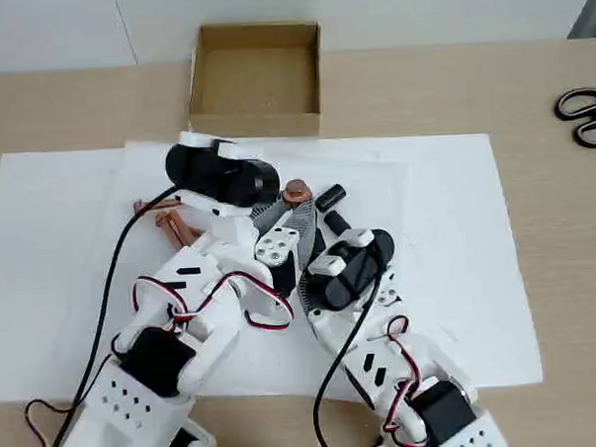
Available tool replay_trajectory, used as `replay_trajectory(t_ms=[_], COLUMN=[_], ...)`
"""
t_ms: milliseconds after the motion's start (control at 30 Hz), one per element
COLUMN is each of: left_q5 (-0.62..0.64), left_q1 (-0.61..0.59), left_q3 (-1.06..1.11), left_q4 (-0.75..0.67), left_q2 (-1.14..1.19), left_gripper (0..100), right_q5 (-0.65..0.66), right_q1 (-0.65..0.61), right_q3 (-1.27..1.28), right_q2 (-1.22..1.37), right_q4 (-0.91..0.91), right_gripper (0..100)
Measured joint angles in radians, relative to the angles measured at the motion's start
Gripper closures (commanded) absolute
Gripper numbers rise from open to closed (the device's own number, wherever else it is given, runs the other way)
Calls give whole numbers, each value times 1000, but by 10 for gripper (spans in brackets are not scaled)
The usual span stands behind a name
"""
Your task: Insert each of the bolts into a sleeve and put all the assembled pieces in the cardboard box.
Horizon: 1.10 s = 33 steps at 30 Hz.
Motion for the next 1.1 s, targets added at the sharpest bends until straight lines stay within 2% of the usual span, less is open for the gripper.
replay_trajectory(t_ms=[200,567,1100], left_q5=[0,31,80], left_q1=[0,0,-2], left_q3=[71,72,48], left_q4=[-80,-86,9], left_q2=[0,0,-11], left_gripper=[995,995,995], right_q5=[-66,-74,-74], right_q1=[0,0,-2], right_q3=[2,2,3], right_q2=[-17,-17,-15], right_q4=[0,0,0], right_gripper=[992,992,992])
